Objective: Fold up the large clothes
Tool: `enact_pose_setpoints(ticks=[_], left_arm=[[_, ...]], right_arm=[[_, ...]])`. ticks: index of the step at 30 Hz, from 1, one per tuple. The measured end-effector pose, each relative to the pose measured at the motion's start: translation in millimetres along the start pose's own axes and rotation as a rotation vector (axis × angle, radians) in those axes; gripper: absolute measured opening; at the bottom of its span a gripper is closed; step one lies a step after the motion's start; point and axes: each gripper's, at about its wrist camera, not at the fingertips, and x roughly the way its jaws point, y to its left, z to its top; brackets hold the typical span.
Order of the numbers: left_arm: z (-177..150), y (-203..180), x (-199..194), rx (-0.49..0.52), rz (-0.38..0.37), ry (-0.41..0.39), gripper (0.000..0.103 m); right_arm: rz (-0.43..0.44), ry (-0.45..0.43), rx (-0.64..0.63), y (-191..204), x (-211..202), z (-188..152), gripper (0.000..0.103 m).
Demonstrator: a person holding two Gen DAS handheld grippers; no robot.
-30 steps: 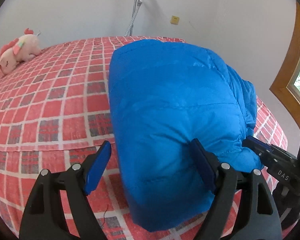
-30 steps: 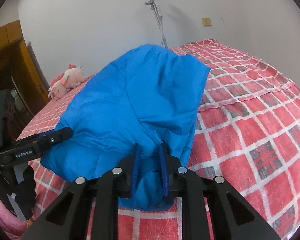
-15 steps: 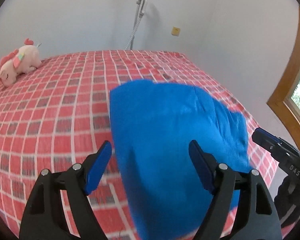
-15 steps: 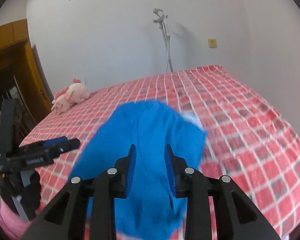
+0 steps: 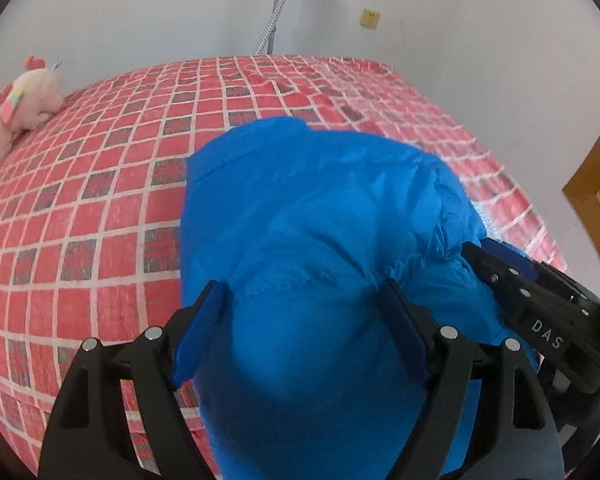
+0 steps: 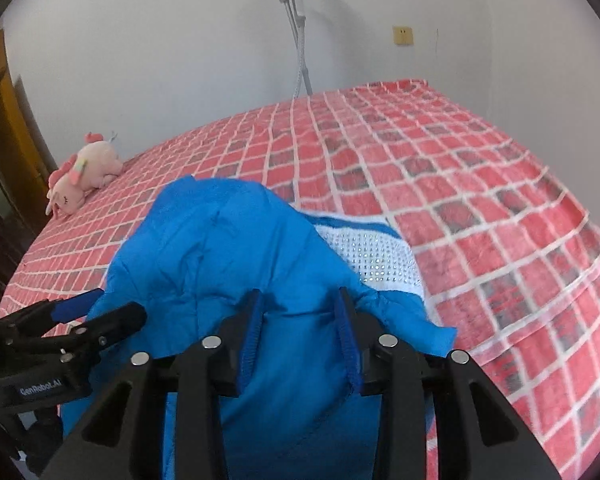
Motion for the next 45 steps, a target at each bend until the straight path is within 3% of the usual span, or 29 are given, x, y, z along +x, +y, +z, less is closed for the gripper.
enact_pose_setpoints(ticks=[9, 12, 15, 20, 27, 39, 45], left_arm=[[5, 0, 15, 0.002, 0.008, 0.063, 0.079], [1, 7, 2, -0.015, -0.024, 0.035, 0.079], [-9, 13, -19, -0.011, -0.037, 0.0, 0.078], [-29, 17, -51, 0.038, 0.014, -0.087, 0.078], [-51, 21, -68, 0.081, 0.049, -0.119, 0.079], [-60, 35, -70, 0.082, -0.007, -0.085, 0.085], [-55, 43, -66, 0.046, -0.062, -0.034, 0.087]], right_arm=[[0.025, 0.051, 0.022, -6, 11, 0, 0.036], [0.053, 0.018, 0.016, -7, -6, -1, 0.039], [0.065, -0.015, 0.003, -8, -26, -6, 0.049], [0.03, -0.052, -0.055, -6, -54, -21, 0.058], [-0.006, -0.032, -0.042, -20, -72, -41, 0.068], [0.196, 0.093, 0.116, -52, -71, -57, 0.074], [0.283, 0.119, 0.131, -55, -84, -51, 0.075]])
